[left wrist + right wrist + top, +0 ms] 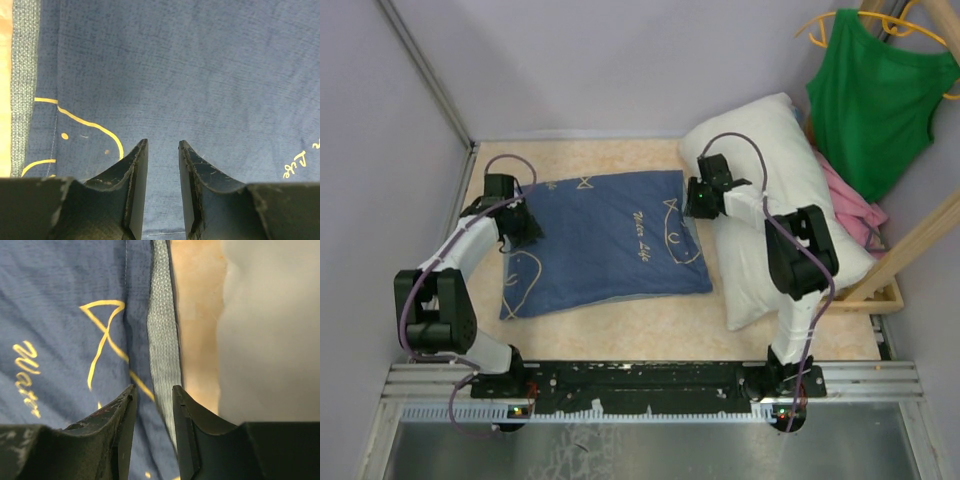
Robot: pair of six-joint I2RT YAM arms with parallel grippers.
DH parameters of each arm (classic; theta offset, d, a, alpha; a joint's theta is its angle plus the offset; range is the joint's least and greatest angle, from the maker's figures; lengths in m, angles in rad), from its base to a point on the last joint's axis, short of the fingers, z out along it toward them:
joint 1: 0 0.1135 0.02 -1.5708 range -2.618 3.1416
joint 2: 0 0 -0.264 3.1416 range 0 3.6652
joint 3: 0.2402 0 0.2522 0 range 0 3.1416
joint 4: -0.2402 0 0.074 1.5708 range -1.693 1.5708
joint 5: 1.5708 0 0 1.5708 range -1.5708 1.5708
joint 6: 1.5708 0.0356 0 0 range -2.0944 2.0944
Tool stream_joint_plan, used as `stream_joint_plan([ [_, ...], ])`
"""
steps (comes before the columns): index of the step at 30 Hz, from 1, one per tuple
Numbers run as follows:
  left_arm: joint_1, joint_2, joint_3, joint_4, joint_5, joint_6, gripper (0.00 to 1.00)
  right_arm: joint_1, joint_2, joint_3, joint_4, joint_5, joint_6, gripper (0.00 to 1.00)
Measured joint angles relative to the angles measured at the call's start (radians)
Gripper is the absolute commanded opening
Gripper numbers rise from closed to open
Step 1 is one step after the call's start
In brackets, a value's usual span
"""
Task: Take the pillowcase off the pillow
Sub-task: Fold the pillowcase at the center of the board.
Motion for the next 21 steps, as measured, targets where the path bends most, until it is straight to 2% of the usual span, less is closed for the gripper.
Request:
stream_joint_plan([
  [5, 0.021, 0.012, -0.046, 0.017, 0.031, 0.016, 0.36, -0.001, 0.153, 0.092, -0.013, -0.031, -0.008, 0.37],
  [10, 0.025, 0.013, -0.088, 0.018, 0.049, 0.019, 0.36, -0.001, 0.183, 0.149, -0.005, -0.042, -0.013, 0.37],
  [14, 0.028, 0.014, -0.089, 0.022, 0.057, 0.023, 0.36, -0.001, 0.196, 0.15, -0.003, -0.055, -0.014, 0.28],
  [21, 0.03, 0.04, -0.088, 0.022, 0.065, 0.033, 0.36, -0.001, 0.2, 0.141, 0.016, -0.084, -0.018, 0.21],
])
